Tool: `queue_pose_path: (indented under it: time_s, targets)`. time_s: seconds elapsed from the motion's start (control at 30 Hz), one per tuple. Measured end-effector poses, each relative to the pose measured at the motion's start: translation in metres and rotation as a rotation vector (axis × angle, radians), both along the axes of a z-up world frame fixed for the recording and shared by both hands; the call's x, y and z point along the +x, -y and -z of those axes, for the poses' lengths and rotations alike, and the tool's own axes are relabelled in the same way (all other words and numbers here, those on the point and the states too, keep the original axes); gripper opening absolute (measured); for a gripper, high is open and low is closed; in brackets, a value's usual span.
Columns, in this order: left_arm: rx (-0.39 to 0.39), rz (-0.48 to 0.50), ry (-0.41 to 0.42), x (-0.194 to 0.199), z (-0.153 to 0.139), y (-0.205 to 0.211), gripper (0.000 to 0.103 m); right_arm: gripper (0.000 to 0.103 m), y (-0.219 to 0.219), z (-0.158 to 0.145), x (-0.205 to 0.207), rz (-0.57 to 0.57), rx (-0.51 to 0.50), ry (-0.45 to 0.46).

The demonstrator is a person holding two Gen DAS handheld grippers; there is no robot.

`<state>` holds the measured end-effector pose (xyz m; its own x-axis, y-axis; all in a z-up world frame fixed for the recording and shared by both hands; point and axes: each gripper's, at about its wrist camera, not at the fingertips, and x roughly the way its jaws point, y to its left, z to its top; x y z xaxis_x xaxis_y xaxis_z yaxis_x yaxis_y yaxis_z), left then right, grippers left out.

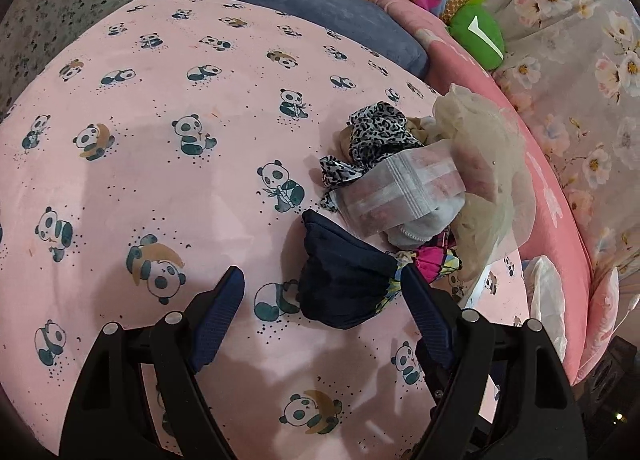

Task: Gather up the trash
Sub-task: 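Return both tools to the pile and close the left gripper on the navy cloth, then grasp the white BOYIN HOTEL packet with the right gripper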

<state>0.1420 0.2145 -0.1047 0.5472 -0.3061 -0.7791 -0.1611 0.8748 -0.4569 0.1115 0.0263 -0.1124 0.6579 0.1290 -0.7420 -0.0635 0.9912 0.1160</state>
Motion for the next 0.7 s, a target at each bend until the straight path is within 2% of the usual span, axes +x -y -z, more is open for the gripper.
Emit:
queue_pose_path:
  time_s: [0.17,0.23,0.27,0.3,0.33,0.4,0.5,0.6,0.7]
  targets:
    - [-0.008,0.022,0.006,0.003,0.002,0.007,0.063,0.074,0.015,0.004,0.007,0.041,0.036,-0.014]
    - [-0.018,0.032,0.009,0.002,0.001,0.01,0.055,0.061,0.021,0.003,0.008,0.045,0.058,-0.018]
    - [-0.02,0.036,0.01,0.001,0.0,0.011,0.047,0.058,0.023,0.003,0.008,0.045,0.066,-0.019]
    - [-0.016,0.039,0.011,0.0,-0.001,0.013,0.042,0.051,0.026,0.002,0.008,0.046,0.074,-0.02]
    - [-0.007,0.042,0.015,-0.001,-0.002,0.015,0.04,0.044,0.028,0.001,0.007,0.046,0.084,-0.02]
    - [0.015,0.053,0.029,-0.005,-0.007,0.02,0.025,0.034,0.032,-0.002,0.003,0.044,0.098,-0.016]
    - [0.04,0.068,0.049,-0.011,-0.015,0.028,0.015,0.018,0.038,-0.007,-0.002,0.047,0.114,-0.005]
    - [0.052,0.085,0.074,-0.018,-0.026,0.035,0.013,0.005,0.048,-0.013,-0.008,0.057,0.135,0.006]
    - [0.063,0.1,0.099,-0.025,-0.038,0.043,0.012,0.002,0.059,-0.02,-0.014,0.075,0.151,0.024]
